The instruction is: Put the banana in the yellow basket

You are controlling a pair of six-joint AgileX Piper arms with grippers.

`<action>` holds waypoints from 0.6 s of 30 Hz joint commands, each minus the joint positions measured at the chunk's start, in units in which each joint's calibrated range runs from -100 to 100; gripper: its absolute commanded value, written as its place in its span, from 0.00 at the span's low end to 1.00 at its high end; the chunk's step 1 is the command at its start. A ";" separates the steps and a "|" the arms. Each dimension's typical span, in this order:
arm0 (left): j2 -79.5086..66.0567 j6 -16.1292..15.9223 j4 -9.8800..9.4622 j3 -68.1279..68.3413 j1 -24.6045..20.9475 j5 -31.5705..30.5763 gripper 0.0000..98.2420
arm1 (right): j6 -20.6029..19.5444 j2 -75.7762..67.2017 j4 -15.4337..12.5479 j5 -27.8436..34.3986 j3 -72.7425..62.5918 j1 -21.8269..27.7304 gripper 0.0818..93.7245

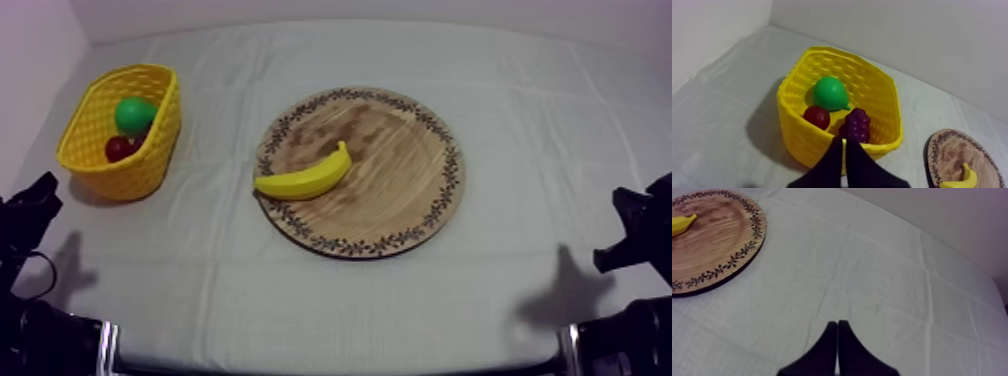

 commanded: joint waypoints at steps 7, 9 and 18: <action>-0.02 0.01 -0.01 -0.05 -0.11 -0.05 0.00 | 0.01 0.00 0.00 0.00 0.01 0.02 0.00; -0.02 -0.01 -0.01 -0.05 -0.12 -0.05 0.00 | 0.01 0.00 0.00 0.00 0.01 0.02 0.00; -0.25 -1.36 0.06 -0.49 9.58 1.45 0.00 | 0.01 0.00 0.00 0.00 0.01 0.02 0.00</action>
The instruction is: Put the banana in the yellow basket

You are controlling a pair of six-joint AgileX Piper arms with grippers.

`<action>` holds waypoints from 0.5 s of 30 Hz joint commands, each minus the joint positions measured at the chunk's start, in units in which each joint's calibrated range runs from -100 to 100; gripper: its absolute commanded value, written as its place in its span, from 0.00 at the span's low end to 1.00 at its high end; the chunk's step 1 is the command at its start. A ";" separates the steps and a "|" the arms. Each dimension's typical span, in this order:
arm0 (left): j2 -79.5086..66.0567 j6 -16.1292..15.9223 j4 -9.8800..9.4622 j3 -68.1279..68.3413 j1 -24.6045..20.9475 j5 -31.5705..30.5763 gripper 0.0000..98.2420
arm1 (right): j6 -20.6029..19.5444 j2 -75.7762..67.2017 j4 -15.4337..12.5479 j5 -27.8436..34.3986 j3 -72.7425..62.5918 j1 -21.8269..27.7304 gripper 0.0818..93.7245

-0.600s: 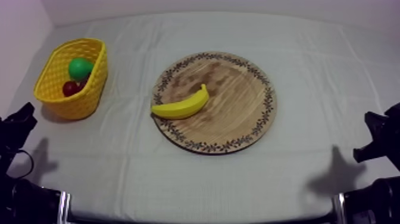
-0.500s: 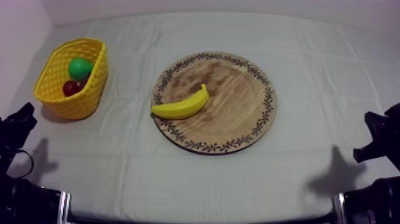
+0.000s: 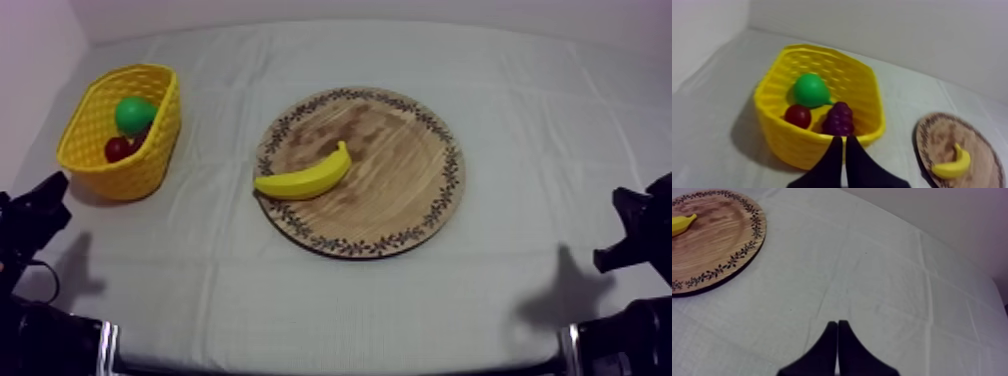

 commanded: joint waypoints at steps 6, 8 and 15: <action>-0.07 1.81 0.93 -1.13 8.30 4.41 0.00 | 0.01 0.00 0.00 0.00 0.01 0.02 0.00; -0.07 2.73 1.41 -1.17 8.71 4.55 0.00 | 0.01 0.00 0.00 0.00 0.01 0.02 0.00; 7.67 6.60 1.93 -10.79 11.59 12.94 0.00 | 0.01 0.00 0.00 0.00 0.01 0.02 0.00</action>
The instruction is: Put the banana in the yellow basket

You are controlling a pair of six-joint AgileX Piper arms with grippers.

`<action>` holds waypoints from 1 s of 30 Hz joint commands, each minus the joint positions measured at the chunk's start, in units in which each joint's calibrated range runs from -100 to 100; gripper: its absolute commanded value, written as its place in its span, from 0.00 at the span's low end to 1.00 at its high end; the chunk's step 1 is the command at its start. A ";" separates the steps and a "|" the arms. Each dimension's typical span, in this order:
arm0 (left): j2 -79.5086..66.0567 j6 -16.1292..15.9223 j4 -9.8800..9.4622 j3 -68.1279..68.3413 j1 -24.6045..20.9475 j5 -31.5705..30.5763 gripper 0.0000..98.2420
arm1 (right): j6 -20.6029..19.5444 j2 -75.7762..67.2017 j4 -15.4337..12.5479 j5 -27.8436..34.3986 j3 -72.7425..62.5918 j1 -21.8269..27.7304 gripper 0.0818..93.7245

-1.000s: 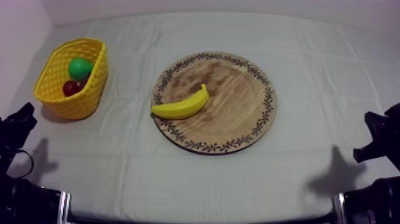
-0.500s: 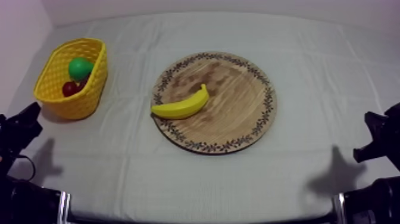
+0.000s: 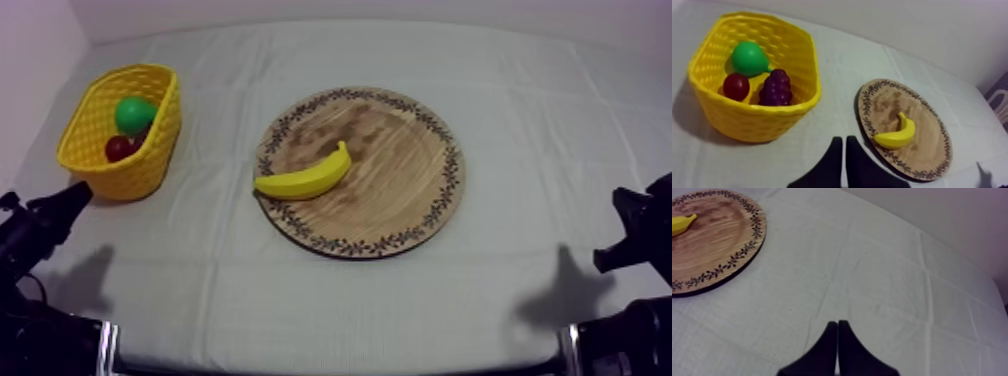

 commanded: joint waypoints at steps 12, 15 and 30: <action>38.38 -1.38 -2.83 -43.77 12.11 23.09 0.00 | 0.01 0.00 0.00 0.00 0.01 0.02 0.00; 46.73 -1.63 -3.52 -52.99 14.82 27.92 0.00 | 0.01 0.00 0.00 0.00 0.01 0.02 0.00; 84.43 -10.68 0.11 -84.48 19.80 41.92 0.00 | 0.01 0.00 0.00 0.00 0.01 0.02 0.00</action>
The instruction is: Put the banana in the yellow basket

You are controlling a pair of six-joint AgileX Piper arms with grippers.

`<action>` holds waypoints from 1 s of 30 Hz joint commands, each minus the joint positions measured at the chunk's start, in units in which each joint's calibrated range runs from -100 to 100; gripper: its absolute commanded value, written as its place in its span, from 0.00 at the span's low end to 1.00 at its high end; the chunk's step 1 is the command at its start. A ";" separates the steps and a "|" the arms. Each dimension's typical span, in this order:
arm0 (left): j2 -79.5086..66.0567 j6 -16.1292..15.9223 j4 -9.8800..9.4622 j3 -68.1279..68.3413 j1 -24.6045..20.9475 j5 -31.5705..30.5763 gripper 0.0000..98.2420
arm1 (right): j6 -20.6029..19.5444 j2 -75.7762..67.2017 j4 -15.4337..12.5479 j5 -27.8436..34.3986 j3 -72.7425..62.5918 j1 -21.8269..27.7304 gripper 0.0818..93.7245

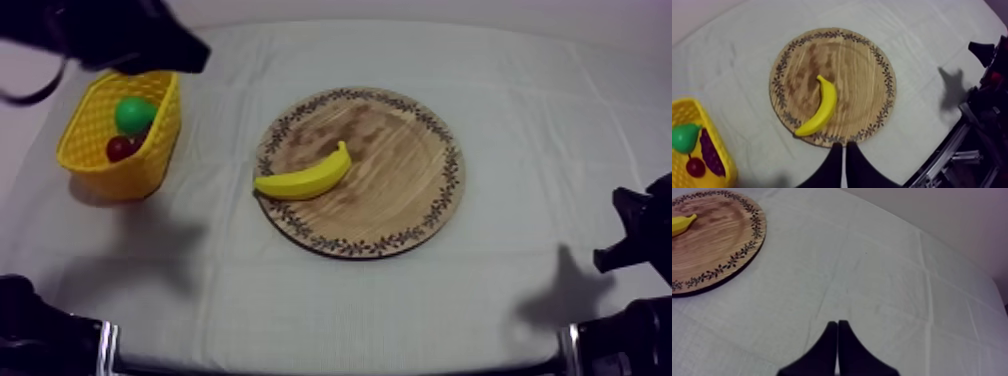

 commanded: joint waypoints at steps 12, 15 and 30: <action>20.33 -15.13 2.48 -16.72 -0.80 11.16 0.00 | 0.01 0.00 0.00 0.00 0.01 0.02 0.00; 20.53 -16.55 2.56 -17.48 -0.90 11.76 0.00 | 0.01 0.00 0.00 0.00 0.01 0.02 0.00; 21.59 -14.69 1.12 -21.30 -1.03 12.03 0.60 | 0.01 0.00 0.00 0.00 0.01 0.02 0.00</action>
